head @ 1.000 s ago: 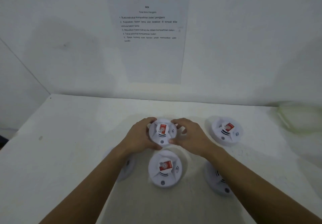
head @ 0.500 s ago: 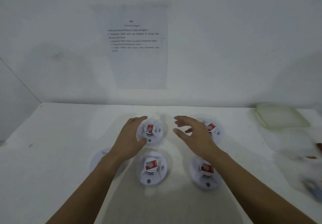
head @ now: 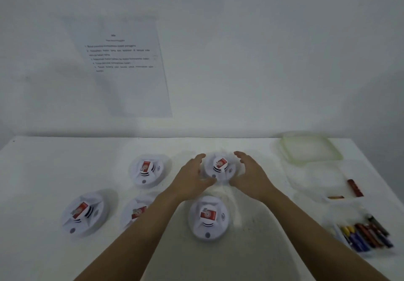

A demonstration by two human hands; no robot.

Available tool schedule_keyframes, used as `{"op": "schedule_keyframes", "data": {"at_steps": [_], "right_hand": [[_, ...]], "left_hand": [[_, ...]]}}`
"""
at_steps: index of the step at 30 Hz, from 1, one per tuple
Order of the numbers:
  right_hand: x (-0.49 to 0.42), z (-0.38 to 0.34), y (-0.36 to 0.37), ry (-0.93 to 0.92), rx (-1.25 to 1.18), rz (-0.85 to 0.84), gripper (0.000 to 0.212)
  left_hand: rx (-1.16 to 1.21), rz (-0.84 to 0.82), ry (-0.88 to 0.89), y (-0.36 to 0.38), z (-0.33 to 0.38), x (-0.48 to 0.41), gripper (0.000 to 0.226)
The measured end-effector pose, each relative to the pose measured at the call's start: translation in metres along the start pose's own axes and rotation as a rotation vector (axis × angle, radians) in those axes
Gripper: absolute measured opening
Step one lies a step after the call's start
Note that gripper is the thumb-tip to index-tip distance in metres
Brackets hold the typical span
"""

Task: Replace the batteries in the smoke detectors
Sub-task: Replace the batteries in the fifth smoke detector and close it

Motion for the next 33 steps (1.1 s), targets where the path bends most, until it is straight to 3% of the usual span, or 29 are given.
{"op": "schedule_keyframes", "data": {"at_steps": [4,6,9,14,20,25,33], "right_hand": [[-0.010,0.011,0.010,-0.062,0.048,-0.028,0.060],[-0.016,0.018,0.016,-0.087,0.028,-0.015,0.064],[-0.019,0.027,0.016,-0.108,-0.054,0.013,0.067],[-0.010,0.031,-0.010,-0.122,-0.311,0.043,0.073],[0.020,0.007,-0.074,-0.239,-0.471,0.162,0.070],[0.058,-0.014,-0.115,-0.338,-0.532,0.178,0.060],[0.111,-0.016,-0.150,-0.467,-0.285,0.262,0.068]], "left_hand": [[-0.123,0.051,-0.023,0.019,0.000,-0.014,0.050],[-0.172,0.089,-0.053,0.021,-0.005,-0.017,0.067],[-0.043,0.117,-0.083,0.021,-0.010,-0.016,0.097],[0.035,0.114,0.019,0.014,0.023,-0.011,0.066],[0.265,0.066,0.186,-0.006,0.081,0.022,0.089],[0.399,-0.056,0.257,0.011,0.129,0.053,0.087],[0.341,-0.036,0.383,0.040,0.164,0.087,0.100]]}}
Point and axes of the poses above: each hand's wrist, its own x-axis away from the middle knuckle, its own y-axis out of the palm, z = x × y, the point moved 5 cm from there along -x, towards the middle knuckle, and after that the axes turned 15 degrees about x, right-handed, at the moved point
